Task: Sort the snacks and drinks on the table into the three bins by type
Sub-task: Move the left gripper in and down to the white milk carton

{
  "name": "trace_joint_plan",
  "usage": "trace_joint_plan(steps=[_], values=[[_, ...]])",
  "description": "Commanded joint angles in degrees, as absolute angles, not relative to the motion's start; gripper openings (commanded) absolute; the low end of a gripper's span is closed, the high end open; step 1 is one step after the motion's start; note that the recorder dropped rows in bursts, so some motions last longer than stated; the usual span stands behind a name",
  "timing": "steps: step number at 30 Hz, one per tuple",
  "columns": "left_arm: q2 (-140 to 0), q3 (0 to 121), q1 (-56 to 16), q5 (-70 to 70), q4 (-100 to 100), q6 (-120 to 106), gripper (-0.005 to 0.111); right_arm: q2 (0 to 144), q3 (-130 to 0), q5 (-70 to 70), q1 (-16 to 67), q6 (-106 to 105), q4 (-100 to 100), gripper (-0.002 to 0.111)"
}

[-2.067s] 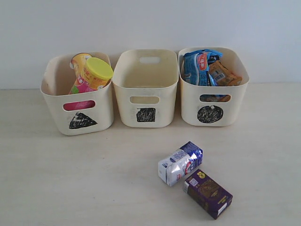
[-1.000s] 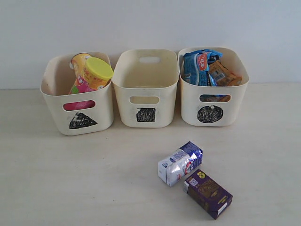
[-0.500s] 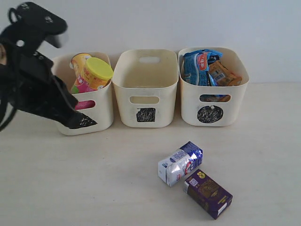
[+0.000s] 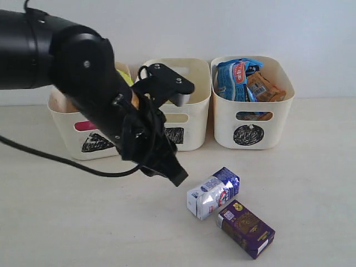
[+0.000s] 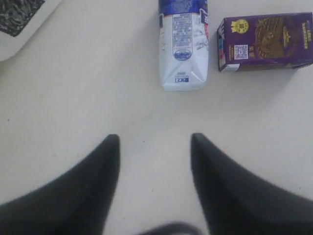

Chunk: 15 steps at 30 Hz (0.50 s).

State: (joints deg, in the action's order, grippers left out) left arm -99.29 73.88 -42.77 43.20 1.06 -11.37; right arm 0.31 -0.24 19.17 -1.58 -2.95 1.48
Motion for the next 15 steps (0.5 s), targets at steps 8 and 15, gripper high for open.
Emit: trace_joint_plan(steps=[8,15], values=[[-110.54,84.94,-43.21,45.09,14.6,-24.28,0.07,0.0,0.0,18.54,-1.67,-2.89,1.48,0.0],[-116.04,89.66,-43.21,45.44,14.36,-24.28,0.07,0.0,0.0,18.54,-1.67,-2.89,1.48,0.0]])
